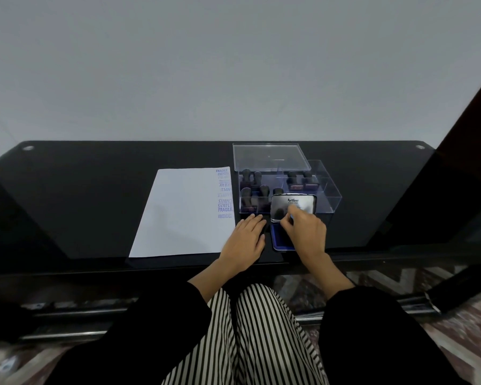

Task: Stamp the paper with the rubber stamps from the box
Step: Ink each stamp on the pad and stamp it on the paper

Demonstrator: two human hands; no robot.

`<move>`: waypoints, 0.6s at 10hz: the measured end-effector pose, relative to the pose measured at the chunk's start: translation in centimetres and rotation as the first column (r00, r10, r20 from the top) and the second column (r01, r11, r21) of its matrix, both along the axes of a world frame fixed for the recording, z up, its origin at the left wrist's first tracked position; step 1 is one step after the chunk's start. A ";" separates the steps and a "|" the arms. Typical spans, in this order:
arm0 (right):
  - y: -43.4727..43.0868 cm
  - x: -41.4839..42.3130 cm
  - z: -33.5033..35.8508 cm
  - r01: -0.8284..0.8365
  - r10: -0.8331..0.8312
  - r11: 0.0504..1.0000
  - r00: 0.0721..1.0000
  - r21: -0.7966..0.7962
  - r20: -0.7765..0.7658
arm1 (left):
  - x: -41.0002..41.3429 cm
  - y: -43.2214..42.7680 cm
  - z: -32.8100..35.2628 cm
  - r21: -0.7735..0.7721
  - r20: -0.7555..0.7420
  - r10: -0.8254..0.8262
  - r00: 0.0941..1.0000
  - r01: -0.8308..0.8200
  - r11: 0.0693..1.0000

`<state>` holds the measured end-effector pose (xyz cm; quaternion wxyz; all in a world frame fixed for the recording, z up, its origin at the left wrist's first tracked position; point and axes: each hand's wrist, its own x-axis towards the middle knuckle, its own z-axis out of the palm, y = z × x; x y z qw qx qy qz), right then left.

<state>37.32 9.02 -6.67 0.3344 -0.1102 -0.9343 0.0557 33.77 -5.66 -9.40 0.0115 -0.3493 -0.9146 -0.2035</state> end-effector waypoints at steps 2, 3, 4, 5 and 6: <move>-0.1 0.8 -0.4 0.010 -0.009 0.999 1.000 0.047 -0.025 | 0.0 0.0 0.0 -0.006 0.001 -0.003 1.000 0.003 1.000; -0.3 1.8 -0.9 0.024 -0.018 0.995 0.998 0.101 -0.064 | 0.1 0.0 0.0 -0.002 0.002 -0.002 1.000 0.002 1.000; -0.3 2.0 -1.0 0.046 -0.037 0.989 0.997 0.138 -0.068 | 0.1 0.0 0.1 -0.004 0.003 -0.002 1.000 0.002 1.000; 0.0 1.3 -0.4 0.053 -0.049 0.989 0.998 0.136 -0.033 | 0.1 0.0 0.1 -0.005 0.005 -0.003 1.000 0.003 1.000; 0.3 0.5 0.0 0.008 -0.009 0.994 1.000 0.108 0.007 | 0.1 0.0 0.1 0.001 0.005 -0.001 1.000 0.001 1.000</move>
